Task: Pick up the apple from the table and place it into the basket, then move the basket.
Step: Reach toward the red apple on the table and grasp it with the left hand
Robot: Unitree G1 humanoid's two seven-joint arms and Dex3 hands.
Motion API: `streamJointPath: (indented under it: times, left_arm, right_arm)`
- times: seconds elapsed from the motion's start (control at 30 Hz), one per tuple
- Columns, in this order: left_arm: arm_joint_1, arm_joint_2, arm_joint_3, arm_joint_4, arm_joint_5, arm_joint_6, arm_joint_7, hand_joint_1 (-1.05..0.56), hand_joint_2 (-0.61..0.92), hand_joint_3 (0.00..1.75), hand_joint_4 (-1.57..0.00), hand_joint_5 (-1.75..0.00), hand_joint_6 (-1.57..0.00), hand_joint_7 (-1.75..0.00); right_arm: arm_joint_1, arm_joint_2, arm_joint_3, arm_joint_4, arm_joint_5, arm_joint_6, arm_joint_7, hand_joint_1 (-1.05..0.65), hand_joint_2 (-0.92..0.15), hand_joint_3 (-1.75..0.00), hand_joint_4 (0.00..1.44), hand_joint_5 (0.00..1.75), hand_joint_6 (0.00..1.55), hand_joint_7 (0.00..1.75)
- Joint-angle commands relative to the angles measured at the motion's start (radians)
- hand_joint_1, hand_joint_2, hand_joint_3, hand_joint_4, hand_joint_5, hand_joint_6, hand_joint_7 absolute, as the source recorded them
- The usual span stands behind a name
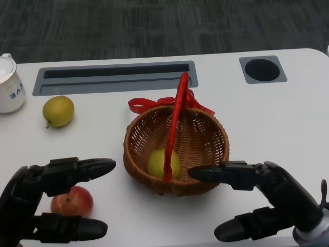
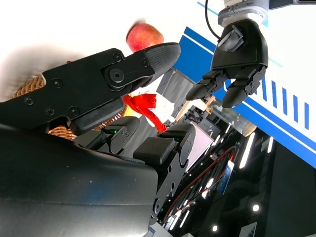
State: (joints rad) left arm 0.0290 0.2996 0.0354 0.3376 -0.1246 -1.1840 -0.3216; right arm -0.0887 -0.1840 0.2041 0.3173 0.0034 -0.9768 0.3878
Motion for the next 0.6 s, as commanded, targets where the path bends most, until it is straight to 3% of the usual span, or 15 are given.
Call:
streamJointPath:
  times: [0.03,0.6]
  left_arm:
    - [0.016,0.033,0.004,-0.016,-0.014,0.017,-0.011,-0.87,0.73,0.01,-0.76,0.0,-0.67,0.0]
    - [0.02,0.054,0.023,-0.027,0.003,0.039,0.0,-0.89,0.74,0.0,-0.69,-0.01,-0.6,-0.01]
  right_arm:
    - [-0.007,-0.013,-0.011,0.003,0.012,-0.013,-0.002,-0.46,-0.8,0.0,0.68,0.0,0.64,0.0]
    - [-0.012,-0.021,-0.01,0.0,0.024,-0.008,0.01,-0.45,-0.79,0.0,0.67,0.0,0.62,0.0]
